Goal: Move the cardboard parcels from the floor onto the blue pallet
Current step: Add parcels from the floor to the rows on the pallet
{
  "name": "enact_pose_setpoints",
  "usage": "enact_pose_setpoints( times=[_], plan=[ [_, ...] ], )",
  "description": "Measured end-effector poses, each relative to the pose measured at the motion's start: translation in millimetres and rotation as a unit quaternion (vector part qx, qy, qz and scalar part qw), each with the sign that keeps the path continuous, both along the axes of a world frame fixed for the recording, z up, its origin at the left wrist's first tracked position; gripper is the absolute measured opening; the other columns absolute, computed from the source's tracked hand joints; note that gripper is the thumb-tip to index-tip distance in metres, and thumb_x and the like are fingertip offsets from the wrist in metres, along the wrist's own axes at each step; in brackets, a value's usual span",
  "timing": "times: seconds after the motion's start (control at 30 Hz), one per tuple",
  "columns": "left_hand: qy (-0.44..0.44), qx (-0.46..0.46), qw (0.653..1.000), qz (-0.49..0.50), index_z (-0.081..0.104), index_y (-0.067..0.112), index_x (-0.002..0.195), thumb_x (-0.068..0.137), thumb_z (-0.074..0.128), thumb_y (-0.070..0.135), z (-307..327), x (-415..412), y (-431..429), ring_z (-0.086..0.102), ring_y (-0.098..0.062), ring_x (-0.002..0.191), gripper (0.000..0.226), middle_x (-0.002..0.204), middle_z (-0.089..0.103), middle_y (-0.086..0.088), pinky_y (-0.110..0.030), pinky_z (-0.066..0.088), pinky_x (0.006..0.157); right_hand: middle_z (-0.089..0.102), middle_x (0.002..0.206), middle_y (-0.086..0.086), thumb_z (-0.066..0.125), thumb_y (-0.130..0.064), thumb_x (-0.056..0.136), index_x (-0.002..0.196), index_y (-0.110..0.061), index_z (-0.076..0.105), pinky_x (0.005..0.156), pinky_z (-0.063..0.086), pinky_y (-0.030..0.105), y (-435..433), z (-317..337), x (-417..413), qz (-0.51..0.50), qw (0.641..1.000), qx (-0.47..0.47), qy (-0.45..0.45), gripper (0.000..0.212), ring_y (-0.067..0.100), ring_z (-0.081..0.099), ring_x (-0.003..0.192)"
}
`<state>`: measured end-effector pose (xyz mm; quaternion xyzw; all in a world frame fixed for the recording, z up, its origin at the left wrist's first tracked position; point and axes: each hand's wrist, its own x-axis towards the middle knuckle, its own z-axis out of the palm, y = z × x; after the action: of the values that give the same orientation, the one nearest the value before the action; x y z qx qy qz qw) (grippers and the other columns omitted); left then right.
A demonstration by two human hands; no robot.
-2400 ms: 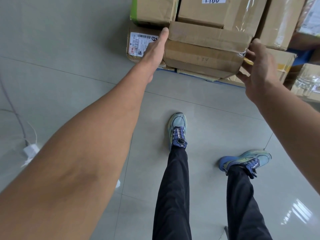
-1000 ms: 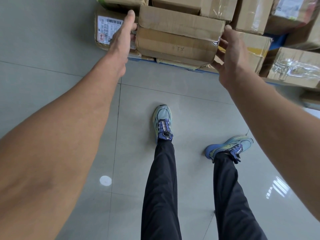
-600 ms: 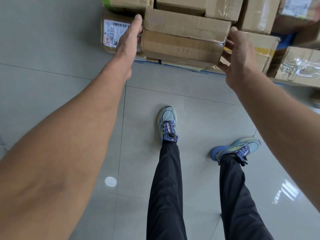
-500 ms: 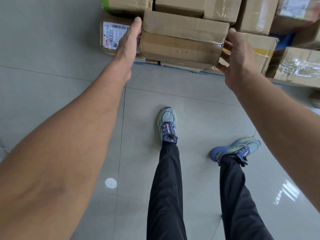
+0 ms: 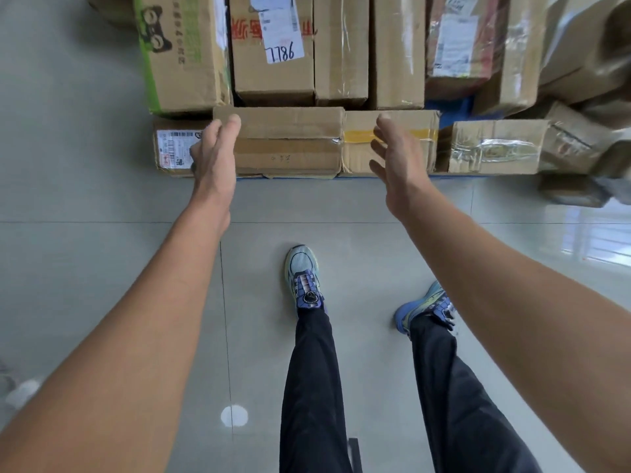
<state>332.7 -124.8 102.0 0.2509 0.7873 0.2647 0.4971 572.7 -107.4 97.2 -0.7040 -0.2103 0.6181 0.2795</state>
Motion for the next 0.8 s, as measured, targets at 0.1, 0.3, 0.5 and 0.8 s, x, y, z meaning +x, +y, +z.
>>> enact_pose_setpoints(
  times=[0.1, 0.3, 0.5, 0.8],
  plan=[
    [0.005, 0.040, 0.999, -0.032, 0.060, 0.041, 0.128, 0.081, 0.048, 0.071, 21, 50, 1, 0.034, -0.009, 0.133, 0.057, 0.147, 0.040, 0.006, -0.027, 0.024, 0.105, 0.061, 0.131, 0.016, 0.051, -0.041, 0.105, 0.113, -0.010, 0.065, 0.112, 0.044, 0.047, -2, 14, 33, -0.022, 1.000, 0.007, 0.006, 0.035, 0.033, 0.054, 0.130],
    [-0.065, 0.041, 0.990, -0.116, 0.054, 0.037, 0.142, 0.082, 0.046, 0.072, 48, 189, 0, 0.035, -0.007, 0.138, 0.070, 0.149, 0.043, 0.009, -0.029, 0.025, 0.110, 0.069, 0.112, -0.002, 0.050, -0.039, 0.102, 0.094, -0.028, 0.065, 0.116, 0.042, 0.048, -5, 43, 126, -0.058, 0.998, 0.022, 0.022, 0.020, 0.025, 0.060, 0.123],
    [-0.128, 0.005, 0.975, -0.183, 0.055, 0.045, 0.133, 0.084, 0.045, 0.072, 65, 331, -2, 0.040, -0.002, 0.134, 0.057, 0.146, 0.047, 0.016, -0.040, 0.026, 0.122, 0.062, 0.102, -0.006, 0.047, -0.017, 0.105, 0.101, -0.018, 0.059, 0.097, 0.042, 0.028, -17, 58, 236, -0.078, 0.996, 0.034, 0.003, 0.013, 0.017, 0.062, 0.115],
    [-0.163, -0.029, 0.948, -0.270, 0.053, 0.045, 0.132, 0.098, 0.045, 0.063, 55, 476, 7, 0.040, -0.005, 0.138, 0.039, 0.147, 0.048, 0.016, -0.046, 0.027, 0.123, 0.065, 0.137, -0.007, 0.051, -0.041, 0.105, 0.133, -0.020, 0.066, 0.119, 0.039, 0.045, -34, 54, 369, -0.177, 0.984, 0.001, -0.015, 0.038, 0.011, 0.057, 0.129]
  ],
)
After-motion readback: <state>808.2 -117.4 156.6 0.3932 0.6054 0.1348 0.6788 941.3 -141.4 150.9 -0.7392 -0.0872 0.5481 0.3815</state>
